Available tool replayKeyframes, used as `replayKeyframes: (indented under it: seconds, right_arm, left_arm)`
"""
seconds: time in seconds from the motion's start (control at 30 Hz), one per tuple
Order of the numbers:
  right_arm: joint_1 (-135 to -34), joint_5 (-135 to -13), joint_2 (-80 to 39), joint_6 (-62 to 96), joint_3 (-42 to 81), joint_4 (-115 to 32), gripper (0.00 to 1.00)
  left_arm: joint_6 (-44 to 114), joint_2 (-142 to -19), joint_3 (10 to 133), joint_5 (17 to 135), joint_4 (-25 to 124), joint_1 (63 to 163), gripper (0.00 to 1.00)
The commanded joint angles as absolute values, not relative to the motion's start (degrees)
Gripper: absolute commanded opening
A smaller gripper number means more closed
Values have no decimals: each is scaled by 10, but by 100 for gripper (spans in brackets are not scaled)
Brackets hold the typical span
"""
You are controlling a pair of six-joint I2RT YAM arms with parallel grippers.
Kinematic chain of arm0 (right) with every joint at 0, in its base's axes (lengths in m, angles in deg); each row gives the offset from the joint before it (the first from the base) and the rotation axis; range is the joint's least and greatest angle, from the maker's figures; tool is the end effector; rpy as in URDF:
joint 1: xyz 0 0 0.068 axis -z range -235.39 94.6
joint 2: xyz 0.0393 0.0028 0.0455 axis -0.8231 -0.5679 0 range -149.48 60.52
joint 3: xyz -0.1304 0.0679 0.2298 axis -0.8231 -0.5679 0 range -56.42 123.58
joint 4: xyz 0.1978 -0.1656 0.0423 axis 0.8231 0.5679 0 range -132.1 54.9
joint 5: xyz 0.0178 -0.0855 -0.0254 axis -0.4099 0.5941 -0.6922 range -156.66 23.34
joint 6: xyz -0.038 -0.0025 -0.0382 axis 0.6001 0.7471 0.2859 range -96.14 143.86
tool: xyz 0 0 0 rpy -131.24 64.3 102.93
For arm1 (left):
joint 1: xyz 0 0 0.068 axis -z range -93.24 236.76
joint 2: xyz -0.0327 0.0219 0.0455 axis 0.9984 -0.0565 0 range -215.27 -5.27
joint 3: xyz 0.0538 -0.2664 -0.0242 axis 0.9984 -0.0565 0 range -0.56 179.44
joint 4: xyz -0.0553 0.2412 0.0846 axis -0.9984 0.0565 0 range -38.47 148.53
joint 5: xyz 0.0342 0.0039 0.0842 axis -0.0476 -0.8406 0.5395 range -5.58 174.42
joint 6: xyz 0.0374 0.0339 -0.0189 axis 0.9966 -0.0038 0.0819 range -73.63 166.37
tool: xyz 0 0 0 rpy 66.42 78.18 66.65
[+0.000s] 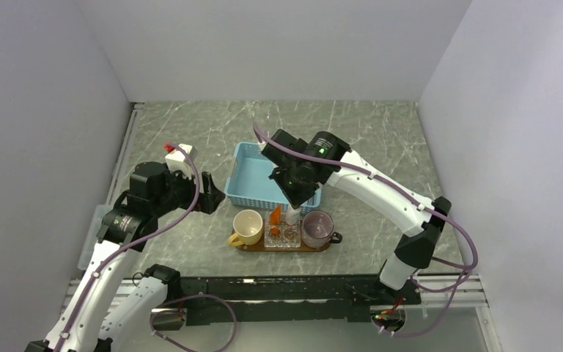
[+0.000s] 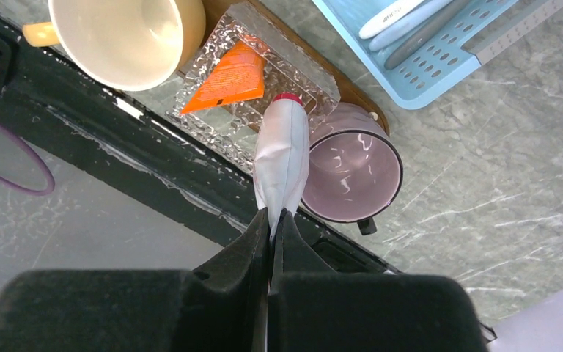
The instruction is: Prepare toiletry sets of a toothbrush and toothpaste on the tray
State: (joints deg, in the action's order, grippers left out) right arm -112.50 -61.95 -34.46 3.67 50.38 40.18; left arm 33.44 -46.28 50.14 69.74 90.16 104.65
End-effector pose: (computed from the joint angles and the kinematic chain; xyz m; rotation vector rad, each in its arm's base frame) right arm 0.1692 0.2562 0.3822 -0.8729 2.6781 0.2125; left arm 0.1373 -0.0537 0.3347 0.2509 2.0975 -0.5915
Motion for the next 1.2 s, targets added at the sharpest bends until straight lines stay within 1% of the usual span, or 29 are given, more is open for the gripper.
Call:
replayKeyframes:
  seconds: [0.0, 0.47, 0.93, 1.17]
  right_arm:
    - [-1128, -605, -340, 26, 493, 376, 0]
    - [-1128, -597, -332, 15, 433, 311, 0]
    - [-1156, -585, -342, 8, 504, 340, 0]
    - [-1159, -576, -345, 5, 504, 342, 0]
  left_arm:
    - [339, -458, 498, 703, 881, 1049, 99]
    - [339, -461, 498, 700, 881, 1048, 99]
    - [341, -461, 498, 700, 883, 1049, 99]
    - [340, -458, 497, 701, 883, 1049, 99]
